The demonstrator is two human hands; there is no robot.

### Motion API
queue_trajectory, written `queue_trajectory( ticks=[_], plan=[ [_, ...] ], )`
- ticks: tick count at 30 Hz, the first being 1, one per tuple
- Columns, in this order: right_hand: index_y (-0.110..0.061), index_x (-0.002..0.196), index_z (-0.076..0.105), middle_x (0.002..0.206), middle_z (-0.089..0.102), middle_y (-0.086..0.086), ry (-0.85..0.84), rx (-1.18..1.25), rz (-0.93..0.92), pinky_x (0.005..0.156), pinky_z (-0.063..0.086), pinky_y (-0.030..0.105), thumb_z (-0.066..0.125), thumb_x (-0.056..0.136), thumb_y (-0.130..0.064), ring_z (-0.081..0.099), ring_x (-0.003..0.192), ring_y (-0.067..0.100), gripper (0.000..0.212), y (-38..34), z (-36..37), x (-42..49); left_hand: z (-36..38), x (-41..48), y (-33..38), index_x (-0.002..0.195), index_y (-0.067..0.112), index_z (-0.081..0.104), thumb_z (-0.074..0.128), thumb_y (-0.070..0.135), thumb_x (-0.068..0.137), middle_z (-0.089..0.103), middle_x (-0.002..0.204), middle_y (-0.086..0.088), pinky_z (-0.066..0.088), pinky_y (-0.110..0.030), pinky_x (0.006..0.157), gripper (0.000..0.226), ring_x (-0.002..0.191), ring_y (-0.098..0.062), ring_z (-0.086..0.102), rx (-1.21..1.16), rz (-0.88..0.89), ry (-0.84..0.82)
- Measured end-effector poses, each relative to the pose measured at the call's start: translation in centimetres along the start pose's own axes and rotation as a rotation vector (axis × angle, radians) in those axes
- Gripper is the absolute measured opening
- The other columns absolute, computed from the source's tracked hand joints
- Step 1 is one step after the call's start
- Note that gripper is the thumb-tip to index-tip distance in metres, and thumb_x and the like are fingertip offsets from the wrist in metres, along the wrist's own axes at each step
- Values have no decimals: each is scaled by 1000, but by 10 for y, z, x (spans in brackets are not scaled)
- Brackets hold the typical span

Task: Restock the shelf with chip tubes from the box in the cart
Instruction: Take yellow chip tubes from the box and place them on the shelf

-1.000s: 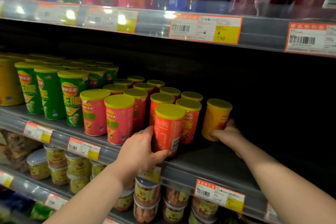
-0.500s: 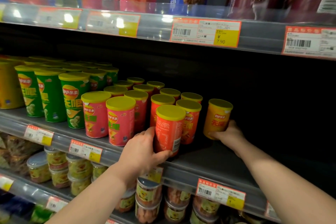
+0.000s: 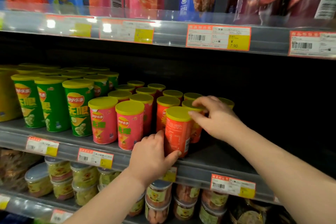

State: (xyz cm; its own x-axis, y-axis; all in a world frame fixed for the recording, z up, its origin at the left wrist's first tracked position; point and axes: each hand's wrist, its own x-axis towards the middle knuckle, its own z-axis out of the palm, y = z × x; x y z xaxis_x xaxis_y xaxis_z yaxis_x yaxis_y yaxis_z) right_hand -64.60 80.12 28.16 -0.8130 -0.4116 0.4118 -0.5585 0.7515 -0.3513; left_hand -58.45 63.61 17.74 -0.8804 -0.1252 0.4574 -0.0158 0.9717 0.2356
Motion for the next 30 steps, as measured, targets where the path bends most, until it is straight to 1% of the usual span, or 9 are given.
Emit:
queue_trajectory(
  ticks=[4,7,9,13,19,22,24,28,30],
  plan=[
    [-29,136,42,139,47,-2,-99,-382,-99,99,42,38,40,83,-72,43,125,21,69,-34,7,-3,-2,-10,-10,116,22,53,8,78,64,61,107,4,47,-34,85,89,102,-19,58,116,30,21],
    [-25,132,46,133,52,0,-105,-558,-127,94,41,38,40,84,-70,44,122,23,66,-44,11,2,7,-17,-22,77,20,61,33,68,72,59,74,3,48,-34,60,56,71,-22,60,103,163,135],
    [-26,135,45,133,52,1,-141,-504,-149,96,40,37,45,88,-59,44,123,23,57,-41,13,3,14,-22,-30,66,21,56,44,60,71,54,65,4,44,-31,52,41,59,-20,56,109,255,209],
    [-32,139,35,137,44,3,-307,-154,-115,87,50,32,55,87,-33,49,117,21,56,-34,8,2,14,-24,-38,66,21,53,48,53,72,53,66,5,45,-30,54,33,60,-18,56,46,305,231],
    [-29,125,45,132,48,-4,-88,-338,-108,94,45,35,59,79,-62,43,121,18,59,-48,20,-2,16,-24,-38,66,19,51,50,49,72,51,65,4,42,-28,55,30,60,-19,54,3,297,231],
    [-30,122,43,127,52,-1,-138,-273,-145,73,48,25,60,87,-40,50,103,15,40,-44,18,0,17,-24,-38,66,18,52,51,47,71,51,65,3,43,-28,55,29,60,-21,53,7,300,241],
    [-34,124,38,129,49,-1,-252,-167,-128,64,47,19,60,88,-25,51,98,13,43,-39,11,2,18,-24,-38,66,18,51,51,47,70,50,65,3,42,-29,55,30,60,-21,52,12,297,252],
    [-32,134,38,139,42,-4,-196,-237,-84,94,47,32,67,80,-48,42,124,17,63,-40,16,-2,17,-25,-37,65,19,50,50,49,69,49,64,5,42,-29,55,30,59,-19,51,21,282,255],
    [-29,135,40,138,45,-4,-106,-285,-107,96,44,32,64,82,-50,41,126,17,61,-42,20,-3,16,-25,-37,65,20,50,50,49,70,49,64,5,42,-27,55,30,59,-18,51,30,286,251]
  ],
)
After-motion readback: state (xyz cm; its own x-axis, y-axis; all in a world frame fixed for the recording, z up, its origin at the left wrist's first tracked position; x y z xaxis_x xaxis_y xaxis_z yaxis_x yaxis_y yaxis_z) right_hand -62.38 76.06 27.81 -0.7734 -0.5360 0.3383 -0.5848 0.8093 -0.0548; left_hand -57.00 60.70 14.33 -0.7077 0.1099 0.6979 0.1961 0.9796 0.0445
